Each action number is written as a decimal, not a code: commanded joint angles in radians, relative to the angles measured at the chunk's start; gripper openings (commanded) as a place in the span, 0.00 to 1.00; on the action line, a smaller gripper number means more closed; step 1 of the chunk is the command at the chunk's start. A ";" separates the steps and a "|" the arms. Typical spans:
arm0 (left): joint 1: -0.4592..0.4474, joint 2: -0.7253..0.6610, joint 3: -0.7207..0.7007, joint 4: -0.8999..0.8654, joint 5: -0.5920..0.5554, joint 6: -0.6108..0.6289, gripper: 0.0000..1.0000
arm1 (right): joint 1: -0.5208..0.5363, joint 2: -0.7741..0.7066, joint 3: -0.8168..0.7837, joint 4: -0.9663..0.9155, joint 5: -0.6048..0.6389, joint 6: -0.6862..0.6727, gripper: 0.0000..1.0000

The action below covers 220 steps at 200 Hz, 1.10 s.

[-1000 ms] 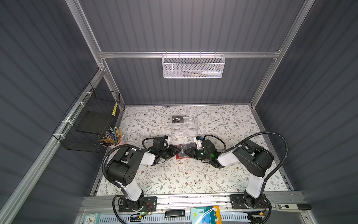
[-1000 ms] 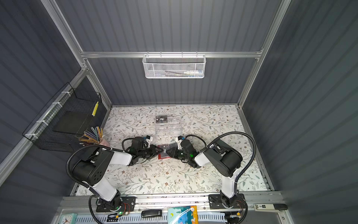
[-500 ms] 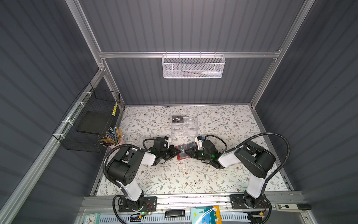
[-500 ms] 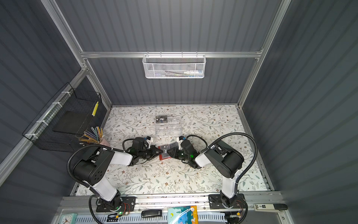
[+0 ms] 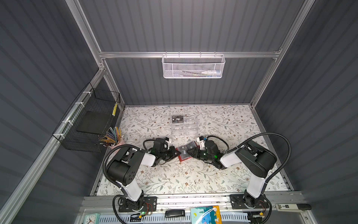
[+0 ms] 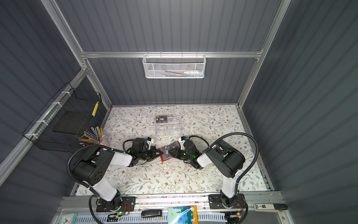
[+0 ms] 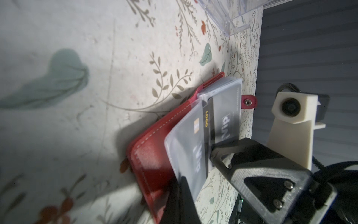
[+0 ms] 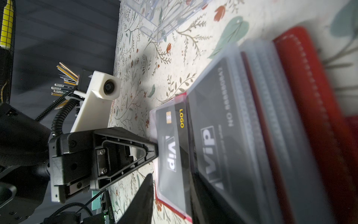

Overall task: Take the credit cards out of the card holder
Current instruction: Take out the credit card from the card slot.

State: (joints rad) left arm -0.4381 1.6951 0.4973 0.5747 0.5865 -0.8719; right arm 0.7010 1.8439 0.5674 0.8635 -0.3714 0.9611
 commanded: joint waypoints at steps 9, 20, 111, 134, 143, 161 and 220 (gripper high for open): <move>-0.007 -0.009 -0.022 0.069 0.027 -0.012 0.00 | -0.017 -0.004 -0.024 -0.080 0.010 -0.018 0.35; -0.007 -0.004 -0.031 0.103 0.031 -0.026 0.00 | -0.017 -0.017 -0.016 -0.125 0.022 -0.028 0.35; -0.008 0.029 -0.035 0.179 0.043 -0.053 0.00 | -0.055 -0.038 0.055 -0.230 -0.010 -0.084 0.35; -0.008 -0.012 -0.017 0.069 0.018 -0.003 0.00 | -0.056 -0.043 0.124 -0.346 -0.009 -0.132 0.35; -0.008 -0.017 -0.011 0.047 0.011 0.007 0.00 | -0.056 -0.044 0.143 -0.375 -0.002 -0.142 0.36; -0.007 -0.014 -0.006 0.036 0.004 0.012 0.00 | -0.055 -0.028 0.187 -0.448 0.006 -0.164 0.37; -0.008 0.017 -0.002 0.051 0.006 0.022 0.00 | -0.015 0.017 0.257 -0.555 0.025 -0.189 0.41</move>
State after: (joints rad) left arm -0.4400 1.6936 0.4740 0.6495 0.6018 -0.8860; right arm 0.6704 1.8263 0.8120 0.4175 -0.3679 0.8017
